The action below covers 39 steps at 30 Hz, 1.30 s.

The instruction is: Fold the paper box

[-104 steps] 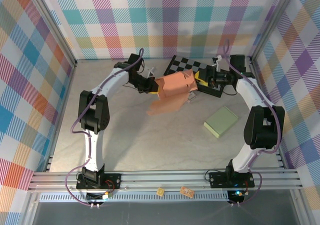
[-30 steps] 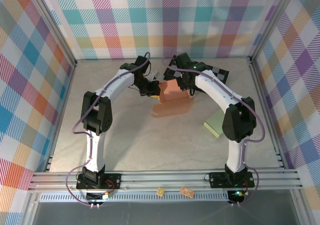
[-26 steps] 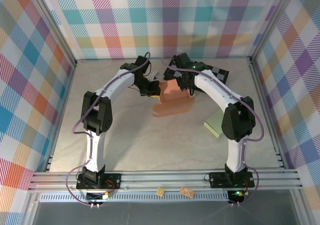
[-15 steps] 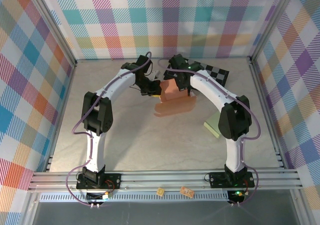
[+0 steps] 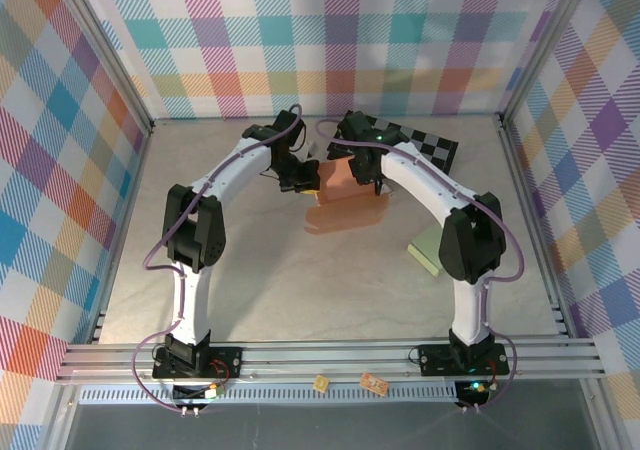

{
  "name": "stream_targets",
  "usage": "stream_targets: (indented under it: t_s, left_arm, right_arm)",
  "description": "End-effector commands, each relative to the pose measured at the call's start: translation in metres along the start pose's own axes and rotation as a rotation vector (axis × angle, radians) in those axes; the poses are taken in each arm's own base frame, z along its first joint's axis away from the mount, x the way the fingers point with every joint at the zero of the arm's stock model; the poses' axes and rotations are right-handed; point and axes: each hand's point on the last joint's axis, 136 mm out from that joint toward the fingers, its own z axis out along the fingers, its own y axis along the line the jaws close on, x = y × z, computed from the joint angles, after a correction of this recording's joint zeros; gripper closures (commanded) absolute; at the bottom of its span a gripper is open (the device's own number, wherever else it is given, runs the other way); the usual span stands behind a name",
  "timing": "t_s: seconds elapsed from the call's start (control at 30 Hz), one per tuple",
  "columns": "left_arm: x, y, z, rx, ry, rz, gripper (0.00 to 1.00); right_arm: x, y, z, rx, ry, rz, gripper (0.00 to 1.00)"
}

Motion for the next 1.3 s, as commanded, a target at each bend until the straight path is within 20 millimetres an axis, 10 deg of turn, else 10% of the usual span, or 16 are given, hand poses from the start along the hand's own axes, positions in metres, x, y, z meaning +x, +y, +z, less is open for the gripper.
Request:
stream_targets:
  t_s: [0.0, 0.43, 0.73, 1.0, 1.27]
  left_arm:
    - [0.001, -0.01, -0.02, 0.002, -0.029, -0.012, 1.0]
    - [0.002, -0.01, -0.02, -0.002, -0.02, -0.013, 1.0]
    - [-0.003, -0.013, -0.018, 0.016, -0.036, -0.035, 1.0]
    - [-0.001, -0.012, -0.016, 0.017, -0.022, -0.036, 1.0]
    - [0.0, -0.012, -0.016, 0.015, -0.021, -0.037, 1.0]
  right_arm:
    - [0.006, 0.005, -0.01, -0.072, 0.008, 0.034, 0.58]
    - [0.017, -0.013, 0.013, 0.091, 0.06, 0.017, 1.0]
    - [0.02, -0.02, 0.012, 0.131, 0.055, 0.029, 1.0]
    - [0.014, -0.013, 0.015, 0.099, 0.043, 0.015, 0.71]
    - [0.014, -0.009, 0.024, 0.107, 0.068, 0.007, 0.94]
